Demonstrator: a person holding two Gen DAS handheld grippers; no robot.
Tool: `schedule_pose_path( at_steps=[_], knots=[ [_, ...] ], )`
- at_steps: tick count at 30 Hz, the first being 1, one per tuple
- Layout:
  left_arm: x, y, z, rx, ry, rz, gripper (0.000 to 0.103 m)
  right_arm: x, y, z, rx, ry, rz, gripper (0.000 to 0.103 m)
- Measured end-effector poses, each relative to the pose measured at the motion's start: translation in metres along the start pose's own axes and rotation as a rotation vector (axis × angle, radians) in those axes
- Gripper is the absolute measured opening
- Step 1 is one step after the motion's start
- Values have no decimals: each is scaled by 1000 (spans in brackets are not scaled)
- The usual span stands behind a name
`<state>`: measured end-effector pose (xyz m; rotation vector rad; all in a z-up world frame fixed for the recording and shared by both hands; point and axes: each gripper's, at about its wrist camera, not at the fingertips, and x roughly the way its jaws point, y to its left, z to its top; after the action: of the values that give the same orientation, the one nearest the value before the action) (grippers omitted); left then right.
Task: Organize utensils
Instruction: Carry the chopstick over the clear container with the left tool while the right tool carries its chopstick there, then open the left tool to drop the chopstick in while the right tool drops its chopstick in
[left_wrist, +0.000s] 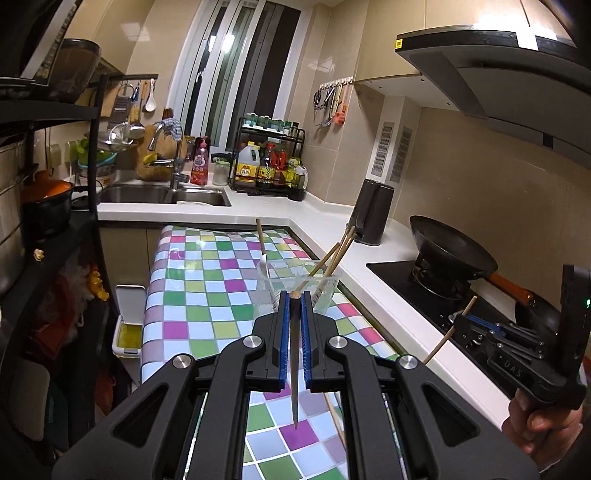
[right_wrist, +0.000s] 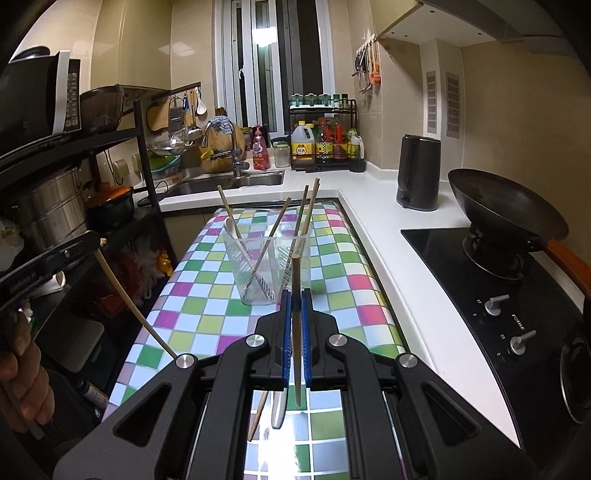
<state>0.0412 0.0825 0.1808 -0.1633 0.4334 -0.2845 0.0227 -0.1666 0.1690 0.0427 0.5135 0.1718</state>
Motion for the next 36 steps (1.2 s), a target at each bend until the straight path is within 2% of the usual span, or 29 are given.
schedule_pose_path(
  at_steps=[4, 8, 14, 18, 24, 30, 36],
  knots=[
    [15, 2, 26, -9, 26, -6, 6, 5, -4, 25, 7, -21, 40, 5],
    [28, -4, 57, 20, 17, -11, 6, 9, -2, 64, -22, -89, 55, 5],
    [52, -10, 111, 51, -30, -16, 6, 35, 0, 131, -28, -186, 87, 5],
    [71, -13, 141, 80, -86, -4, 6, 68, 3, 157, -36, -215, 78, 5],
    [114, -7, 154, 48, -90, -6, 6, 117, 1, 165, -19, -183, 85, 5],
    [171, 0, 138, 36, -3, 8, 6, 145, -1, 153, -3, -144, 89, 5],
    [208, 9, 119, 34, 81, 18, 6, 165, 1, 141, -11, -103, 92, 5]
  ],
)
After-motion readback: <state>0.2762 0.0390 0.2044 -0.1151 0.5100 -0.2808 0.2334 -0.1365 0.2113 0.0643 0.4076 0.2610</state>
